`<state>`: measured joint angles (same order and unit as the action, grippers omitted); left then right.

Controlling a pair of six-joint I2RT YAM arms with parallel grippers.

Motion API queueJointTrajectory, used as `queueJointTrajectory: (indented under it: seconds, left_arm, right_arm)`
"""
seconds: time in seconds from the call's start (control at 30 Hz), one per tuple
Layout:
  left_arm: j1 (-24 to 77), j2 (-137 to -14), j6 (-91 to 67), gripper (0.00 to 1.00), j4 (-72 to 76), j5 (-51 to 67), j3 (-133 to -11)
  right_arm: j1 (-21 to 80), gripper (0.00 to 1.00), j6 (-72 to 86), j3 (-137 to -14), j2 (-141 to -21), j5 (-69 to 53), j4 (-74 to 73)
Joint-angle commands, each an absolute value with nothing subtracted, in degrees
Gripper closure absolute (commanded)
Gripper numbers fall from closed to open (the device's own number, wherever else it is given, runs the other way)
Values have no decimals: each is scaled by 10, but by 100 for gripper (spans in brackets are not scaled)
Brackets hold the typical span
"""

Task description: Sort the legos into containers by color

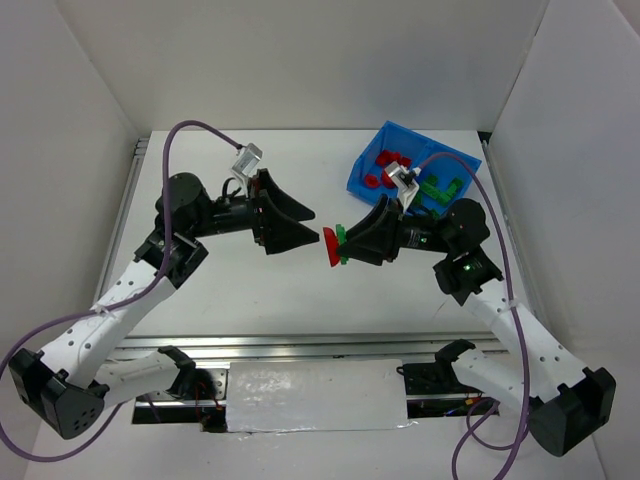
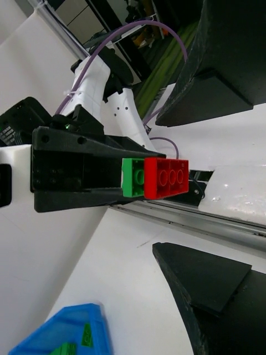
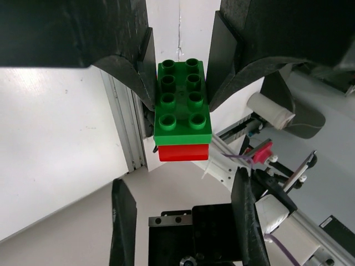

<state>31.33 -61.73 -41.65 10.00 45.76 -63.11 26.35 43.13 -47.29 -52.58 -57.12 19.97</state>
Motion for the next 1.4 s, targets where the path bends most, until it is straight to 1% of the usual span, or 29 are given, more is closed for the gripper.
queueJointTrajectory:
  seconds: [0.0, 0.07, 0.23, 0.37, 0.4, 0.47, 0.5, 0.53, 0.6, 0.63, 0.67, 0.7, 0.8, 0.83, 0.9, 0.97, 1.0, 1.03, 1.1, 1.17, 1.23, 1.37]
  left_arm:
    - [314, -620, -460, 3, 184, 485, -622]
    - [316, -626, -464, 5, 185, 477, -620]
    - [323, -654, -444, 8, 143, 473, -640]
    - [326, -659, -453, 11, 167, 473, -640]
    - [326, -663, -452, 17, 169, 474, -642]
    - [327, -665, -452, 25, 174, 476, -650]
    - [327, -668, -452, 33, 176, 480, -653]
    - [327, -669, -452, 38, 178, 481, -657]
    - [327, -671, -447, 54, 175, 484, -661]
    - [327, -672, -443, 66, 172, 484, -666]
    - [327, -674, -438, 72, 169, 484, -668]
    - [328, -676, -437, 85, 164, 486, -671]
    - [327, -681, -428, 100, 156, 485, -676]
    - [327, -682, -426, 100, 156, 485, -678]
    - [327, -686, -427, 100, 162, 490, -679]
    - [327, -690, -425, 100, 168, 491, -682]
    - [326, -692, -426, 100, 170, 496, -683]
    - [326, -693, -425, 100, 177, 497, -684]
    - [324, -693, -425, 100, 185, 501, -679]
    - [317, -689, -436, 100, 215, 506, -671]
    - [305, -686, -454, 100, 258, 521, -657]
    - [277, -674, -496, 100, 345, 547, -623]
  right_arm:
    - [269, 100, 404, -512, -527, -548, 182]
    - [269, 100, 410, -514, -526, -546, 188]
    - [270, 100, 423, -521, -539, -553, 214]
    - [272, 100, 423, -531, -555, -554, 215]
    - [272, 100, 419, -534, -558, -548, 210]
    - [272, 100, 409, -540, -567, -534, 194]
    - [272, 100, 406, -546, -573, -527, 190]
    - [272, 100, 404, -549, -576, -526, 187]
    - [272, 100, 403, -552, -578, -525, 189]
    - [272, 100, 403, -552, -581, -524, 191]
    - [272, 100, 402, -554, -582, -523, 191]
    - [272, 100, 399, -555, -584, -523, 190]
    - [272, 100, 392, -562, -594, -530, 184]
    - [272, 100, 393, -562, -596, -536, 185]
    - [272, 82, 395, -559, -598, -540, 197]
    - [272, 69, 398, -555, -597, -541, 209]
    - [271, 69, 400, -553, -598, -540, 210]
    - [270, 75, 398, -553, -598, -538, 209]
    - [266, 91, 396, -555, -601, -541, 207]
    - [263, 97, 397, -551, -602, -544, 210]
    - [256, 98, 404, -543, -599, -548, 222]
    - [239, 94, 410, -531, -587, -555, 236]
